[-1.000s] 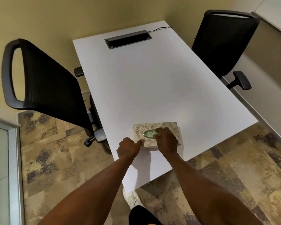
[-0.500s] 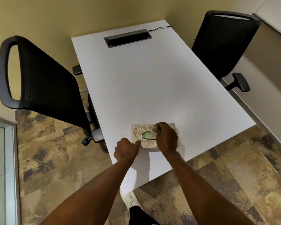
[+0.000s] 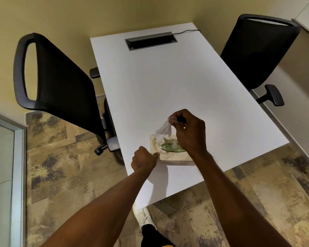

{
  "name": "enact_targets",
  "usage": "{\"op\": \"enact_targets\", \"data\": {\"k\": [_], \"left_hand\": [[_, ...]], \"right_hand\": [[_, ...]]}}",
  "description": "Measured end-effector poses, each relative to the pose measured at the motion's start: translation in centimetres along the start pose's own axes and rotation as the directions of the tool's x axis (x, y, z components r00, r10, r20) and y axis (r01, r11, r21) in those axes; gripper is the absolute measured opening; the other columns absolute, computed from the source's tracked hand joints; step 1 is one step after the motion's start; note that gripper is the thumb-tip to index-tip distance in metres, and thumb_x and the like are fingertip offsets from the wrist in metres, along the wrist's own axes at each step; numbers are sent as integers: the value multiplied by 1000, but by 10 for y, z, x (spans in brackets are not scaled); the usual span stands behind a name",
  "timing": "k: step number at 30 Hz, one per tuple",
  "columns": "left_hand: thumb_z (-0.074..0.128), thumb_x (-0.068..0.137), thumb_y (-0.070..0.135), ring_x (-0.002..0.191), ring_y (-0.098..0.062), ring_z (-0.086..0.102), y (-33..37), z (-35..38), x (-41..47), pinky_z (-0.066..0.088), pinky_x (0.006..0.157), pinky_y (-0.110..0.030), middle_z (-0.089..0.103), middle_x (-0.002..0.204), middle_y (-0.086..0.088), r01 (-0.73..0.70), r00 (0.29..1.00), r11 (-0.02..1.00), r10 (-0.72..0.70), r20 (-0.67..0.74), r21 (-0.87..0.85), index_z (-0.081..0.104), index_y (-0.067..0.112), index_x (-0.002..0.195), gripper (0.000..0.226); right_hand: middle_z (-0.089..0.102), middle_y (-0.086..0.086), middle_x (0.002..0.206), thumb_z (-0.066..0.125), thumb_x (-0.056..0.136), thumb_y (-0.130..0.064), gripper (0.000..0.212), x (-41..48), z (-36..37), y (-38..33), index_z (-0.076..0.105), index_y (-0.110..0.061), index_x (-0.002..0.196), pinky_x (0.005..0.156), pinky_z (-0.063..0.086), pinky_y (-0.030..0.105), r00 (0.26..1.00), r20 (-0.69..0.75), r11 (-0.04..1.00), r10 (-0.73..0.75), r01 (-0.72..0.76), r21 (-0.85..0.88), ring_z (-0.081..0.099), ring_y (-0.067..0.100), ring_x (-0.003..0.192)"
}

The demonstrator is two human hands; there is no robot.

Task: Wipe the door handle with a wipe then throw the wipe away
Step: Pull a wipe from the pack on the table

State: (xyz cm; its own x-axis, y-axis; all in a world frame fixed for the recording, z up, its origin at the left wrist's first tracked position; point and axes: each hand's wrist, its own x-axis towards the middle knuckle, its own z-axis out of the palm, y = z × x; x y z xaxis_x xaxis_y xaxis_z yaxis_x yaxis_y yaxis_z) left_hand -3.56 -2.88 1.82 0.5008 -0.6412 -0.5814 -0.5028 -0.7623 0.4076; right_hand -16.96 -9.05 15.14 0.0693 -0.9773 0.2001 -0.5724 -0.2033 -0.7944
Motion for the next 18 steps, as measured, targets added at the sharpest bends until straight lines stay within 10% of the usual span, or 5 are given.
{"op": "enact_targets", "data": {"k": [6,9,13,18], "left_hand": [[91,93,29,109,-26,73,-18,-18,-12,66,98,-47,76,122,-6,-23,999,903,4,-45,-429,72,17,112,30],[98,88,19,111,-15,71,-38,-45,-31,64,80,-25,71,132,3,-107,994,754,59,-95,-648,63,20,134,58],[96,87,9,113,-3,70,-79,-87,-69,61,75,-8,68,133,9,-343,929,644,124,-349,-684,62,21,140,64],[86,95,0,115,-8,75,-138,-123,-95,68,89,-30,79,116,7,-471,798,631,7,-602,-617,81,22,102,23]], "right_hand": [[78,-6,83,79,92,-11,7,-8,18,-29,77,-17,92,78,66,40,956,273,968,109,-165,190,77,17,76],[78,4,82,78,92,-5,4,-14,40,-51,78,-9,95,70,66,34,932,328,916,156,-261,304,78,20,74],[80,8,89,78,93,-8,3,-19,67,-87,80,-8,96,66,64,26,889,416,856,190,-357,373,79,24,76],[80,13,94,79,94,-10,10,-33,106,-137,80,-7,104,71,68,37,770,614,816,173,-462,349,80,24,73]]}}
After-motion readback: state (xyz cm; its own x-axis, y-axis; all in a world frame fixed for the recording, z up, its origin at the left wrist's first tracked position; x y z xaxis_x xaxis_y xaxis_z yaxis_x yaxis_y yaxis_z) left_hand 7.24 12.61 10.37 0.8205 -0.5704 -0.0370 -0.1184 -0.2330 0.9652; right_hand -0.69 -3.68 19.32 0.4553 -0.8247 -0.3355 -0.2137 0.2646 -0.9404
